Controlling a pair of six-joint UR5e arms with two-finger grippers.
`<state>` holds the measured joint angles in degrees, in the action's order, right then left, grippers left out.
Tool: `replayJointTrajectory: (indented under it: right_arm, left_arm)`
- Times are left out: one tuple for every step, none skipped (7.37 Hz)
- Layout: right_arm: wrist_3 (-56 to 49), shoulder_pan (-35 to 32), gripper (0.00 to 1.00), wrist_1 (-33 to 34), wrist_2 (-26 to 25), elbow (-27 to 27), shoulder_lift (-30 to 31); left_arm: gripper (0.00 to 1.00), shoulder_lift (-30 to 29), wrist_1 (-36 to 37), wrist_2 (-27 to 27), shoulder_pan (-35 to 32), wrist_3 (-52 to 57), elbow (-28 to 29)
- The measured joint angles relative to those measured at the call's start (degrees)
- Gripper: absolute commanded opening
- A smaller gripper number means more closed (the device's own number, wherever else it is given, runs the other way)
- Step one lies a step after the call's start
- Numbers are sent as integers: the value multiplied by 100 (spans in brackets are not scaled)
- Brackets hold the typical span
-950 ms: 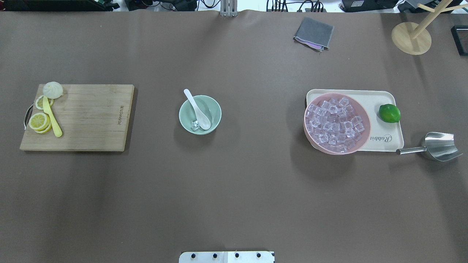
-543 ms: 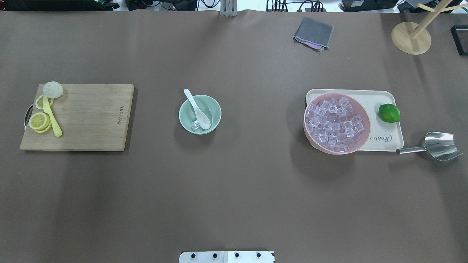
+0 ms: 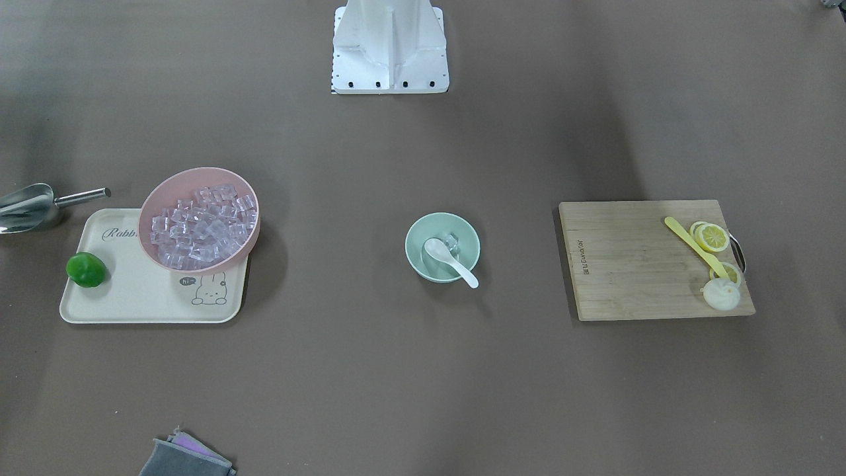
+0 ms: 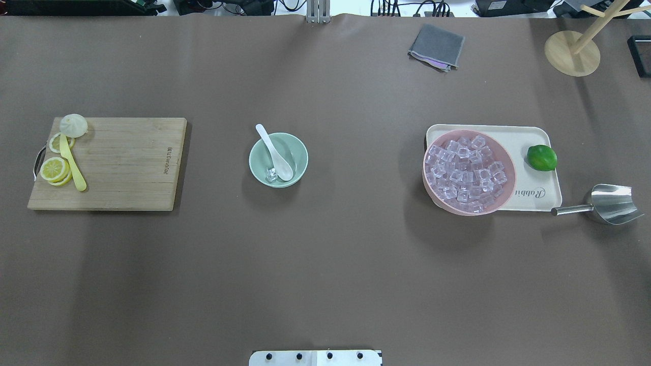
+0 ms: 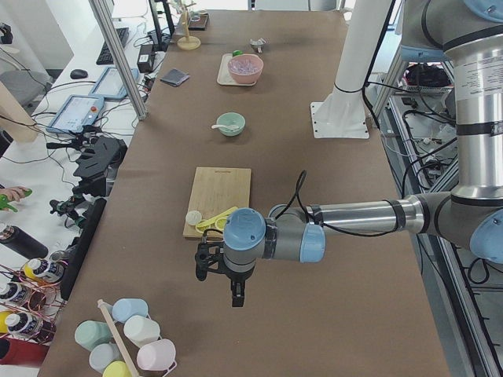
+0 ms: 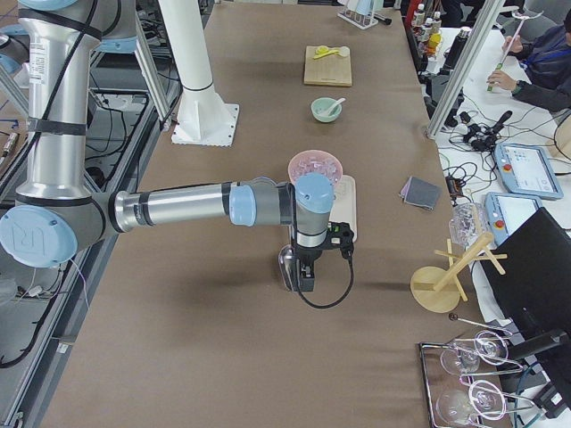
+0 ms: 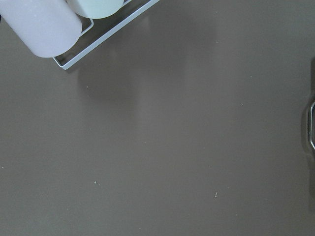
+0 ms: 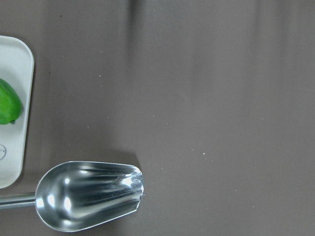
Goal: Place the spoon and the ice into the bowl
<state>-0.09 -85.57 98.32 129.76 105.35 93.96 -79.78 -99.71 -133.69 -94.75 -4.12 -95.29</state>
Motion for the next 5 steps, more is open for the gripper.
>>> replayJointTrajectory:
  right_arm:
    - [0,18,100,227,26,-10,-162]
    - [2,41,100,433,38,-9,-258]
    - [6,52,100,510,45,-10,-270]
    - [8,60,100,536,48,-16,-265]
    - [9,83,100,544,49,-20,-253]
  left_arm:
    - [99,3,-3,0,0,-1,-1]
    - [99,5,-4,0,0,-1,-1]
    - [99,13,-6,0,0,-1,-1]
    - [99,24,-10,0,0,-1,-4]
    - [99,28,-12,0,0,-1,-6]
